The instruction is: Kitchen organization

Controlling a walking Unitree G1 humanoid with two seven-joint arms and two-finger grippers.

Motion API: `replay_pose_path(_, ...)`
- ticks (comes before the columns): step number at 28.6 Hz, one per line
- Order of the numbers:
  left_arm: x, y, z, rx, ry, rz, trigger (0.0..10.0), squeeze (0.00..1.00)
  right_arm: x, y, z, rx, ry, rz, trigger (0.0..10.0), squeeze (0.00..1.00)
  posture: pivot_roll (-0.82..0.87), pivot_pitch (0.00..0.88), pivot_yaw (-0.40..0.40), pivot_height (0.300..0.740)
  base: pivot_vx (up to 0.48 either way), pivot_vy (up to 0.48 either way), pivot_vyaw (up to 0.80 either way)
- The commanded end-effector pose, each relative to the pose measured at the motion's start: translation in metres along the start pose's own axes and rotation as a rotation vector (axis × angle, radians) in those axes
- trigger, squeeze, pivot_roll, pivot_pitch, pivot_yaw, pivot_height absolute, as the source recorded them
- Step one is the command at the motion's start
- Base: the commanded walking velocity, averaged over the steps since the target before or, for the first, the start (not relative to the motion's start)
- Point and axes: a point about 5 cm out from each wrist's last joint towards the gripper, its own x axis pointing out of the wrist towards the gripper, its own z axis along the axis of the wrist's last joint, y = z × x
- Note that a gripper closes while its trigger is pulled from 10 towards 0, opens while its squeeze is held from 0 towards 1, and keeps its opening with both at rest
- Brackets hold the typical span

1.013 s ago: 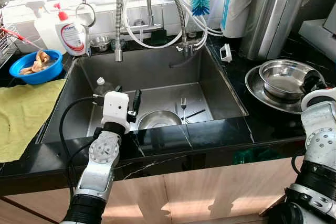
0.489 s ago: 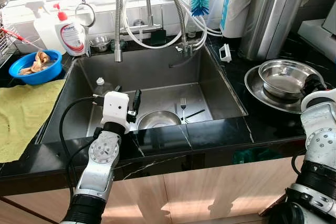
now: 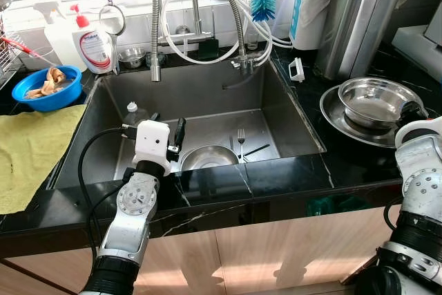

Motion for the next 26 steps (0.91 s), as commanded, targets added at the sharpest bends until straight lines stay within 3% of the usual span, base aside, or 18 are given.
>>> replay_pose_path(1,0.0027,0.0038,0.0008,0.011,0.007,0.012,10.0,0.0,0.0007,0.0068,-0.0043,-0.015,0.037,0.018,10.0,0.0,-0.13,0.0,0.077,0.74,0.0,0.0,0.0)
replay_pose_path(6,0.0029,0.0035,0.0008,0.01,0.008,0.012,10.0,0.0,0.0007,0.0109,-0.007,-0.092,0.058,0.063,10.0,0.0,-0.14,0.0,0.077,0.74,0.0,0.0,0.0)
replay_pose_path(19,0.0022,0.0035,0.0002,0.011,0.012,0.011,10.0,0.0,-0.0005,0.0135,-0.0095,-0.091,0.086,0.077,10.0,0.0,-0.14,0.0,0.075,0.74,0.0,0.0,0.0)
replay_pose_path(20,0.0023,0.0036,0.0002,0.012,0.012,0.011,10.0,0.0,-0.0003,0.0126,-0.0098,-0.083,0.088,0.071,3.3,0.0,-0.14,0.0,0.076,0.74,0.0,0.0,0.0)
replay_pose_path(21,0.0023,0.0036,0.0002,0.012,0.012,0.01,10.0,0.0,-0.0002,0.0121,-0.0098,-0.08,0.087,0.067,2.0,0.0,-0.14,0.0,0.076,0.74,0.0,0.0,0.0)
replay_pose_path(22,0.0024,0.0038,0.0001,0.013,0.013,0.01,10.0,0.0,-0.0001,0.012,-0.0095,-0.077,0.087,0.067,0.0,0.0,-0.14,0.0,0.076,0.74,0.0,0.0,0.0)
replay_pose_path(26,0.0024,0.0039,0.0001,0.013,0.012,0.01,10.0,0.0,-0.0001,0.0124,-0.0085,-0.074,0.084,0.069,0.0,0.0,-0.14,0.0,0.076,0.74,0.0,0.0,0.0)
